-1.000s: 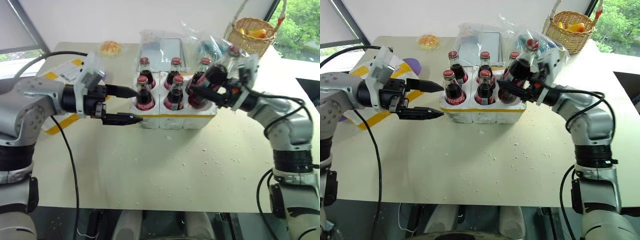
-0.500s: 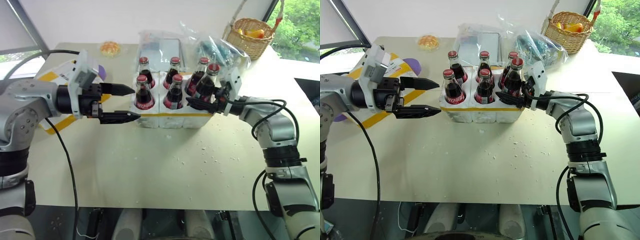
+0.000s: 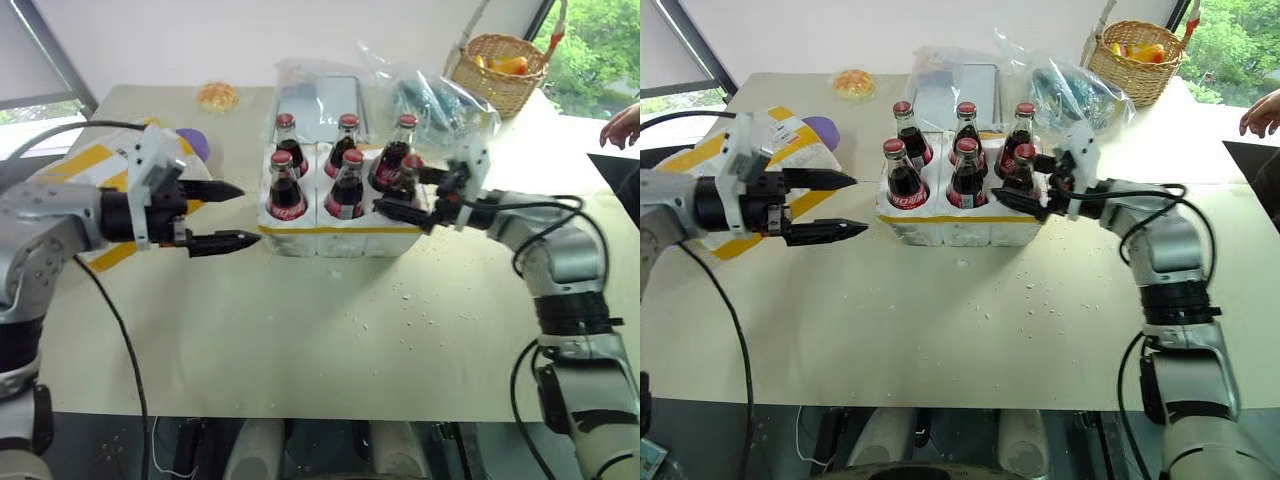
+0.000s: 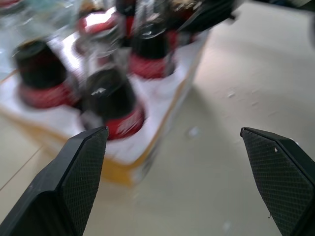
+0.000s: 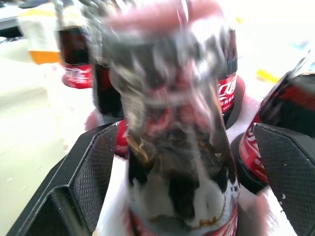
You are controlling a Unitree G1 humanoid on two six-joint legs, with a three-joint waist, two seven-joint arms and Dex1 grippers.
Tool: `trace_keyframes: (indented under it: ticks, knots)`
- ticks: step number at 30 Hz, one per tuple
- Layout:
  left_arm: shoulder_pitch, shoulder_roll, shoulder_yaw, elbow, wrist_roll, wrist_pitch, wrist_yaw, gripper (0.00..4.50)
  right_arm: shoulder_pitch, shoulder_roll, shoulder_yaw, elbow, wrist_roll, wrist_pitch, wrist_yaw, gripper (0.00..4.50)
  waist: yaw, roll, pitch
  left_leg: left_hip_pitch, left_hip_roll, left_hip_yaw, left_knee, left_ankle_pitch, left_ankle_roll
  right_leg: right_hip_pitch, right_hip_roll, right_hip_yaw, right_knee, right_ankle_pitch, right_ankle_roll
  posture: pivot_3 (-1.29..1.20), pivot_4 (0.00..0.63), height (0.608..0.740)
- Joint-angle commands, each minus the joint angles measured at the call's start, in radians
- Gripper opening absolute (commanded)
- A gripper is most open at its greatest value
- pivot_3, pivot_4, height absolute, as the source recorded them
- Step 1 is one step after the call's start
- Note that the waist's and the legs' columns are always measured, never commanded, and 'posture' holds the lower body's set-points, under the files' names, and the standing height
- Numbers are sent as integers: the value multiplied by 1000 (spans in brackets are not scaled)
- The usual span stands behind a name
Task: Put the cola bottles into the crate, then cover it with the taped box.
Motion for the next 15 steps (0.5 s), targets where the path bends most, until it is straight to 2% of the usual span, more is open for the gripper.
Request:
trace_keyframes:
  ticks: [1,5,9,15]
  knots:
    - [101,52,119,19,148,-61,134,4500,12,-121,-113,-103,65,33,69,4426,1,0,0,0,0,0,0,0,0,0,0,0,0,0,0,0,150,737]
    - [257,70,232,21,275,-116,235,4500,70,-257,-181,-137,107,63,170,4426,1,-1,0,0,1,0,0,0,0,0,0,0,-1,0,0,0,150,737]
    - [391,68,285,90,432,-232,336,4500,99,-335,-244,-147,186,125,245,4426,-2,0,0,1,1,2,0,0,0,0,0,2,-1,-1,-3,0,150,737]
    - [506,79,221,245,662,-445,483,4500,69,-335,-280,-203,226,152,186,4426,1,0,0,0,2,4,-1,0,0,-2,0,3,-2,-1,-5,0,150,737]
